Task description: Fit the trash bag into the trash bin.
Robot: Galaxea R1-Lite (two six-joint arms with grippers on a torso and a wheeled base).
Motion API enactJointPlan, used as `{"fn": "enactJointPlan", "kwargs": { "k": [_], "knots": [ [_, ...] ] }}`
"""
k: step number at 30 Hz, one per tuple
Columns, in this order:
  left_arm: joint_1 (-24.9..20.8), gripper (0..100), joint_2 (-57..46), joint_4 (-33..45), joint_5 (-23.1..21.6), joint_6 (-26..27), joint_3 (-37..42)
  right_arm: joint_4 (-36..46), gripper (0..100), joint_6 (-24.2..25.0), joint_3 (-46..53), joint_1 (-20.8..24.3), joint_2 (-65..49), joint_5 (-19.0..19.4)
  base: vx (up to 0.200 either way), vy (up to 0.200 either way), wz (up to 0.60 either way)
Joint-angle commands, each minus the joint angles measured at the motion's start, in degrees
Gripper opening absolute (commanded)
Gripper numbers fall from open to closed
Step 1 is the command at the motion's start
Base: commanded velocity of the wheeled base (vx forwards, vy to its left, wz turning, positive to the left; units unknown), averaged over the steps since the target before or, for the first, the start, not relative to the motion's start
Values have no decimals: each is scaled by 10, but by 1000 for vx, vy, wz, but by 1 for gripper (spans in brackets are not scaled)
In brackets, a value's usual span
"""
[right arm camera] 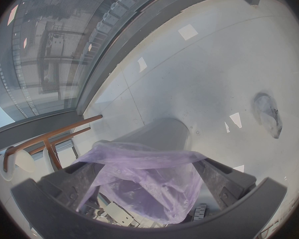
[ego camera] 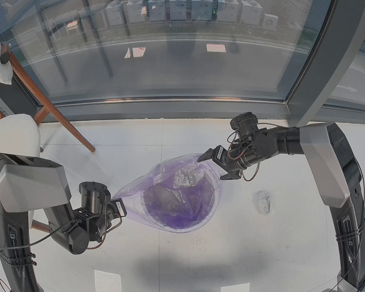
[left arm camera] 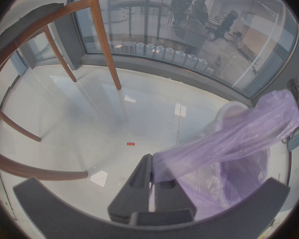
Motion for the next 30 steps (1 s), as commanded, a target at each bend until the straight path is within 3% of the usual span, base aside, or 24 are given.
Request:
{"fn": "enactJointPlan", "kwargs": {
  "k": [1,6,16,23,30],
  "knots": [
    [8,0,6,0,1,-2,-17,-1,100,-10,0,0,15,1,0,0,0],
    [1,0,46,-13,-4,-3,-40,-3,100,-33,0,0,26,1,0,0,0],
    [-2,0,68,-49,-9,-4,-59,-73,100,-15,0,-8,29,-9,0,0,0],
    [-2,0,-17,-53,-36,-9,20,-82,100,41,0,-7,6,-5,0,0,0],
    [-1,0,-53,-55,-65,-12,69,-77,100,43,0,0,-7,-2,0,0,0]
  ]
}}
